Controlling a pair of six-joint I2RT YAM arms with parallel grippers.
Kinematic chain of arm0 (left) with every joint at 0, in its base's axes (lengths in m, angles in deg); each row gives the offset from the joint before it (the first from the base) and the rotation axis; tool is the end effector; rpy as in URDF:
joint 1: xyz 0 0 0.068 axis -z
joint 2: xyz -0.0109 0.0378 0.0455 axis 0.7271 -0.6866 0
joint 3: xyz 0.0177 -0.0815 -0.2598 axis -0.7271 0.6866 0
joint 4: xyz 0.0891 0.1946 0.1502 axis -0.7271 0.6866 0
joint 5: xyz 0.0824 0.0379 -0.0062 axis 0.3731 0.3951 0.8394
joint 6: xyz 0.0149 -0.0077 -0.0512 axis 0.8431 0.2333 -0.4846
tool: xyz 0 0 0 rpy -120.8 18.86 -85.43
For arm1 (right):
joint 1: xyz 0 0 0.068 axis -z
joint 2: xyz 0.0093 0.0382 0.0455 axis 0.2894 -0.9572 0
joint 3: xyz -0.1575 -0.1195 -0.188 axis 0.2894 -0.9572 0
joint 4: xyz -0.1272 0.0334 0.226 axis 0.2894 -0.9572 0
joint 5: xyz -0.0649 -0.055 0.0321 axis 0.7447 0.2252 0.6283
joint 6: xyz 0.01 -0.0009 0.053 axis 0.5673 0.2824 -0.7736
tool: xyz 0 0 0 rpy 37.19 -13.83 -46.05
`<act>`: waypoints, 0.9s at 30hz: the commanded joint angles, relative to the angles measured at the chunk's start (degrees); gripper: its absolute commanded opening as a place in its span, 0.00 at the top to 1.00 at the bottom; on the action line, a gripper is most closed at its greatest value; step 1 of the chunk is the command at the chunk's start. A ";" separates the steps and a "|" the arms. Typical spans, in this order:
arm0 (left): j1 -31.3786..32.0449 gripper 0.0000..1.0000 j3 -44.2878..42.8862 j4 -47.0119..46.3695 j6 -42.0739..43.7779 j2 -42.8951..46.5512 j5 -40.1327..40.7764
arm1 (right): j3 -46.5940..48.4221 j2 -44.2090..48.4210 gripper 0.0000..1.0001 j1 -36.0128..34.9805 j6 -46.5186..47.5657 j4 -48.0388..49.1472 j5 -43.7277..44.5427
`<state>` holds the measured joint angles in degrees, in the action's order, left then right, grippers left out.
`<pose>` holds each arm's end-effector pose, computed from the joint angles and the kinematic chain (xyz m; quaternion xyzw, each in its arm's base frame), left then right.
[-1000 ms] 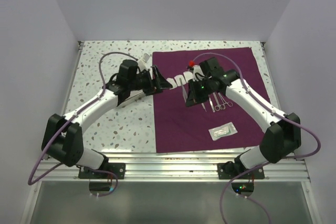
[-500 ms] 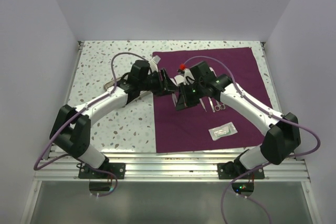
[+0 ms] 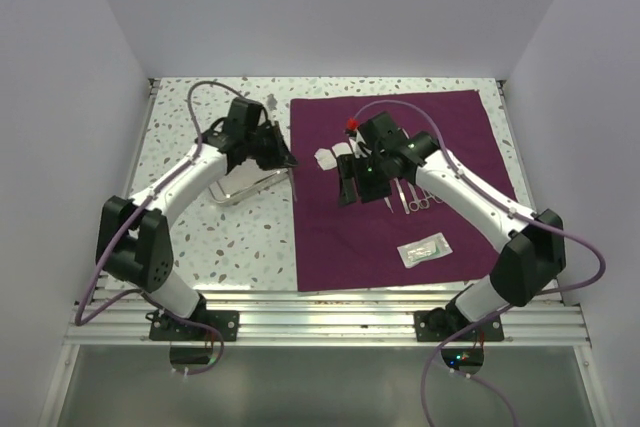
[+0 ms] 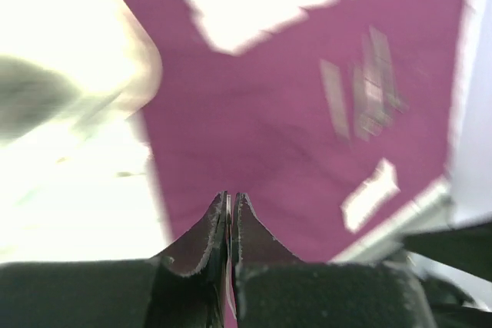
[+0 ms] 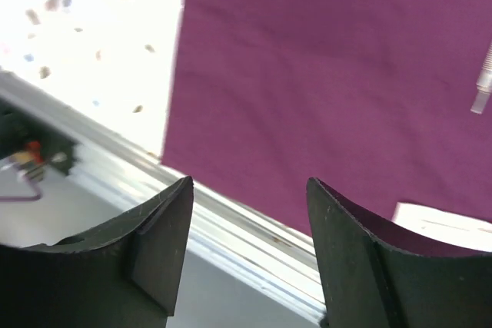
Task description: Prepare the surgical pack
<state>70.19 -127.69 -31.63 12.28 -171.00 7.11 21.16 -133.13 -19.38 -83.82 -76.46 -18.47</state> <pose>0.3187 -0.1521 0.2723 -0.0619 0.9091 -0.3345 0.2405 0.2506 0.1929 0.3030 -0.1345 0.9501 0.2203 0.1751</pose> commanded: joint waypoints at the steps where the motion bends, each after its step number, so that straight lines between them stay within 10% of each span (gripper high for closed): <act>1: -8.76 1.00 -3.24 13.52 10.77 0.58 8.38 | 3.11 -2.36 0.35 1.66 2.98 -7.06 8.95; 18: -4.32 1.00 -19.76 18.38 34.22 -16.01 42.21 | 5.48 -13.79 0.33 8.51 8.43 -11.11 12.03; 27: -2.02 1.00 -19.33 15.22 39.44 -21.39 43.63 | 9.08 -19.76 0.51 11.51 12.39 -10.06 10.36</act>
<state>69.06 -145.50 -14.12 48.62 -191.96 48.07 26.95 -151.03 -7.30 -73.94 -85.94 -8.11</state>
